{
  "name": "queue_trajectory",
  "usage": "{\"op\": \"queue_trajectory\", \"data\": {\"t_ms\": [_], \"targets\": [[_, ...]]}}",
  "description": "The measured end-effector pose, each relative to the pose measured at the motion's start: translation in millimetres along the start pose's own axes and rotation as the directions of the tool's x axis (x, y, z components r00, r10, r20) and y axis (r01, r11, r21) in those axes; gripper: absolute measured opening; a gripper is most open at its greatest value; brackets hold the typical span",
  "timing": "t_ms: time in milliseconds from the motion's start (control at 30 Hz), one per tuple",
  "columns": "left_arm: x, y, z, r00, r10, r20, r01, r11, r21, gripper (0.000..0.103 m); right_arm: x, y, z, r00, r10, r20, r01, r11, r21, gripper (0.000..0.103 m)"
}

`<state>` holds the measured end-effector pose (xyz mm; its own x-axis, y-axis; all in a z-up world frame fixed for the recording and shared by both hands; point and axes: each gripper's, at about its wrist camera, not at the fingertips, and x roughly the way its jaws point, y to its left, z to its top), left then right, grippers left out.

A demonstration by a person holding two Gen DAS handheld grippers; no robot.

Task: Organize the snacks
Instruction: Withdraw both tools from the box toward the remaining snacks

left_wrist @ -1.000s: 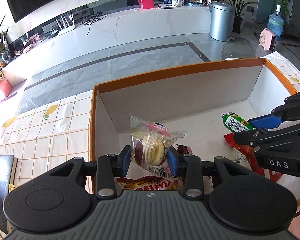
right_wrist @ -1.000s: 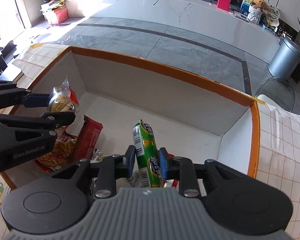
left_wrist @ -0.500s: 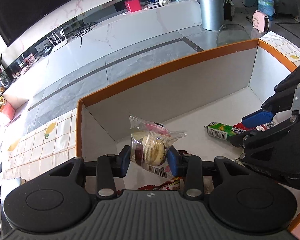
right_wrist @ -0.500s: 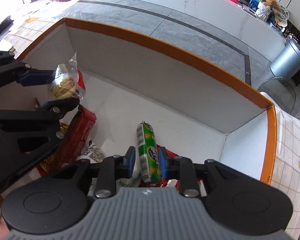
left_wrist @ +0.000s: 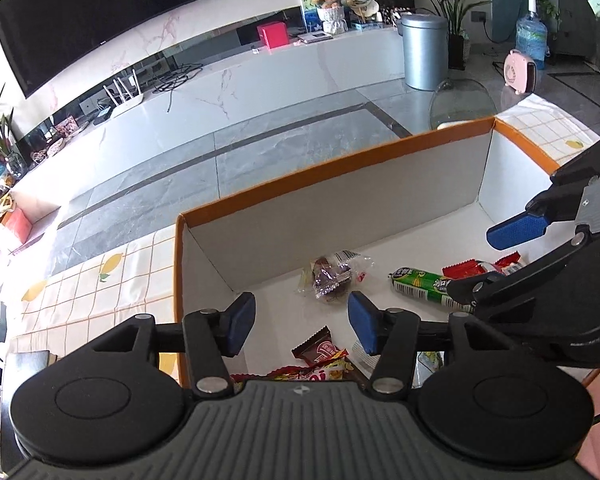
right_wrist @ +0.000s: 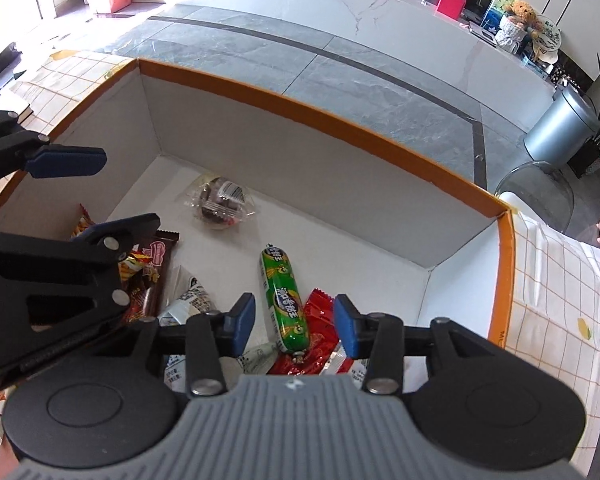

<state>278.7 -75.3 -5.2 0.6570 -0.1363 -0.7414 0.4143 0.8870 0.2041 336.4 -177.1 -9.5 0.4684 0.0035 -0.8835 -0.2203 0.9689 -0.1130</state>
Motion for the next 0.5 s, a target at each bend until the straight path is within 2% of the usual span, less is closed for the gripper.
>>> {"op": "queue_trajectory", "data": {"t_ms": [133,267,500], "targets": [[-25.4,-0.3,-1.8,0.998,-0.009,0.054,0.012,0.999,-0.046,0.064,-26.8,-0.8,-10.0,0.998,-0.017,0.064,0.016,1.000,0.018,0.052],[-53.8,-2.8,-4.6,0.995,-0.023,0.094,0.031,0.996,-0.083,0.064,-56.2,-1.9,-26.9,0.991,-0.021,0.131,0.014,0.999,0.051,0.055],[-98.9,-0.2,-28.3,0.990,-0.041,0.137,0.067,0.980,-0.188,0.065,-111.1,8.5,-75.1,0.959,-0.016,0.284,-0.012,0.995,0.098,0.062]]}}
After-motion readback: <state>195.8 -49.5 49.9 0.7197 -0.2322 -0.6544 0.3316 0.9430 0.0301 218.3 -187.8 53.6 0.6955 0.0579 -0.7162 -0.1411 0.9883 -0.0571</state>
